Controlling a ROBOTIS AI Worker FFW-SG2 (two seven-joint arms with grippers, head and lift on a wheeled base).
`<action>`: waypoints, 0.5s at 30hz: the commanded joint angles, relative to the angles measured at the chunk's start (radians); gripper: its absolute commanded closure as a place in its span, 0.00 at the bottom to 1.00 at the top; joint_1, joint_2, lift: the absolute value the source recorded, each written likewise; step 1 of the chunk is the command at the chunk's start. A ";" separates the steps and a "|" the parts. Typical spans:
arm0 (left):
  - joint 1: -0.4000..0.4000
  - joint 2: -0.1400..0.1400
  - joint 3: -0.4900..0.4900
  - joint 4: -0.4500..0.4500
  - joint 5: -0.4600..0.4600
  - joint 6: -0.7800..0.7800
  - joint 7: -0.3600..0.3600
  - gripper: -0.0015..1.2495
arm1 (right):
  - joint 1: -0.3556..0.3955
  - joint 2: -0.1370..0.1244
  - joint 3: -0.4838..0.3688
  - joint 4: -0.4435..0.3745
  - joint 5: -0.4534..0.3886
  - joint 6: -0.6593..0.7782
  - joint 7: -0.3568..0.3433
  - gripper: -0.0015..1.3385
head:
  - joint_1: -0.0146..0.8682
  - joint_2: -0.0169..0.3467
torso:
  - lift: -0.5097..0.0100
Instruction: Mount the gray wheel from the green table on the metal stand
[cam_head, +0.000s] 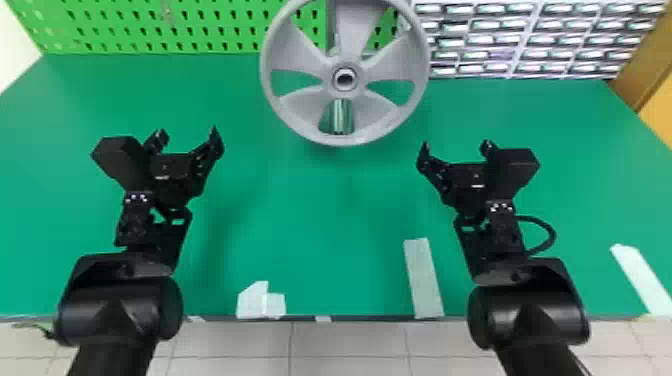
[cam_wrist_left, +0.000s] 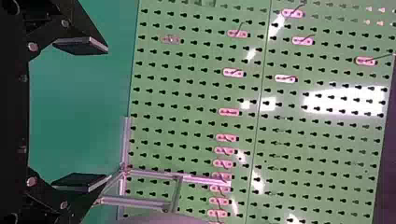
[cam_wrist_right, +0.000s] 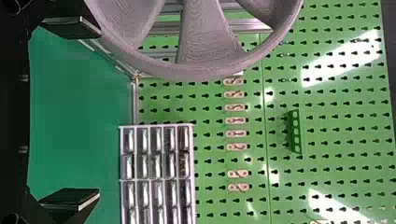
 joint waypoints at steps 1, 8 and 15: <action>0.006 0.000 0.003 -0.003 -0.001 0.001 0.000 0.24 | -0.001 0.001 0.000 0.000 0.001 -0.001 0.000 0.08 | 1.00 0.19 | 0.80; 0.008 0.000 0.000 -0.003 0.000 0.001 0.000 0.23 | -0.001 0.001 -0.004 0.000 0.001 -0.001 0.000 0.08 | 1.00 0.19 | 0.80; 0.003 0.000 -0.003 -0.003 0.003 0.001 0.002 0.23 | -0.003 0.001 -0.006 0.000 0.001 -0.001 0.000 0.08 | 1.00 0.19 | 0.80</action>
